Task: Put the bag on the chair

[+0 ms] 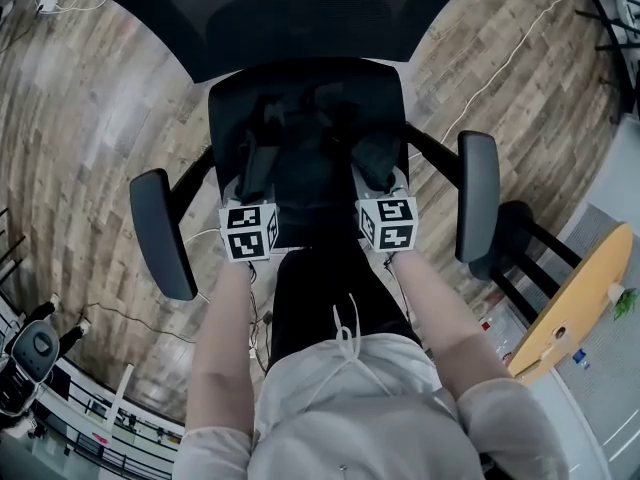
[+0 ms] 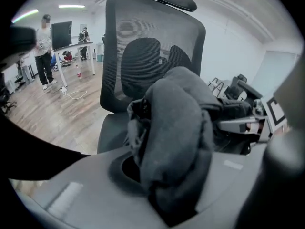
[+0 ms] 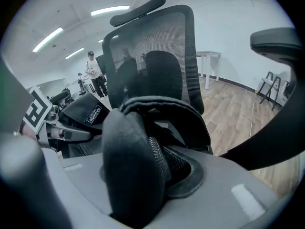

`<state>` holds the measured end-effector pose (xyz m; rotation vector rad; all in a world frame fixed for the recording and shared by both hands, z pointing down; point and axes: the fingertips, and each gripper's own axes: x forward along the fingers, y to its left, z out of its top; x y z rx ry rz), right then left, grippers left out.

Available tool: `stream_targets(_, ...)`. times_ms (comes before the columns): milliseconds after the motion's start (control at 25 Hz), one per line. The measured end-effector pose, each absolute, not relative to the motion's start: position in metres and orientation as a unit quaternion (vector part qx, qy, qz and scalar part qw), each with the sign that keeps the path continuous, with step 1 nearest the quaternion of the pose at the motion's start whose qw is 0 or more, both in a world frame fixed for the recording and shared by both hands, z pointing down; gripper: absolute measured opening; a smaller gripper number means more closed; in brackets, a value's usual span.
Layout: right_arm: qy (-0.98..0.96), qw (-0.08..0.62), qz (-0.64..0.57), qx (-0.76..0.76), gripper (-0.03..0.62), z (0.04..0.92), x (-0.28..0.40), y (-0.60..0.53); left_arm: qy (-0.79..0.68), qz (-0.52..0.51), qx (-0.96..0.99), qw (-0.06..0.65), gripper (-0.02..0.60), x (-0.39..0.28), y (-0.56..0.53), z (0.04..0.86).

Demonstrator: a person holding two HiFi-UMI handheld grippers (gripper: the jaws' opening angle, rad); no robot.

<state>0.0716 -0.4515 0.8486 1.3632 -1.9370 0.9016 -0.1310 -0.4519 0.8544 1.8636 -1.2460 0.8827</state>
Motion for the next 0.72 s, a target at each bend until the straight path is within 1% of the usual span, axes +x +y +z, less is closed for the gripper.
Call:
stream_targets(80, -0.732, 0.295, 0.338, 0.512, 0.14, 0.849, 0.069, -0.447, -0.486, 0.337, 0.719, 0.365, 0.1, -0.136, -0.448, 0.855)
stream_targets(120, -0.737, 0.287, 0.34, 0.509, 0.162, 0.849, 0.066, -0.444, -0.489, 0.336, 0.717, 0.365, 0.116, -0.138, -0.446, 0.856)
stream_targets(160, -0.743, 0.278, 0.342, 0.504, 0.2, 0.849, 0.063, -0.442, -0.493, 0.335, 0.715, 0.365, 0.145, -0.139, -0.444, 0.857)
stream_targets(240, -0.753, 0.268, 0.338, 0.497, 0.312, 0.848, 0.056, -0.438, -0.503, 0.329, 0.711, 0.364, 0.22, -0.144, -0.442, 0.859)
stream_targets(320, -0.755, 0.272, 0.326, 0.5, 0.381, 0.847, 0.053, -0.433, -0.517, 0.315, 0.71, 0.36, 0.276, -0.149, -0.439, 0.858)
stream_targets(400, -0.749, 0.277, 0.317, 0.511, 0.432, 0.847, 0.054, -0.426, -0.531, 0.3, 0.709, 0.353, 0.354, -0.154, -0.435, 0.855)
stream_targets(440, -0.745, 0.279, 0.313, 0.519, 0.451, 0.846, 0.056, -0.423, -0.535, 0.295, 0.709, 0.352, 0.385, -0.156, -0.432, 0.854)
stream_targets(520, -0.738, 0.277, 0.31, 0.531, 0.466, 0.842, 0.059, -0.415, -0.54, 0.287, 0.707, 0.355, 0.421, -0.158, -0.424, 0.851)
stream_targets(640, -0.735, 0.268, 0.312, 0.54, 0.471, 0.833, 0.061, -0.403, -0.546, 0.28, 0.706, 0.354, 0.444, -0.159, -0.411, 0.843)
stream_targets(720, -0.736, 0.265, 0.307, 0.542, 0.477, 0.826, 0.062, -0.394, -0.552, 0.272, 0.707, 0.349, 0.449, -0.158, -0.402, 0.837)
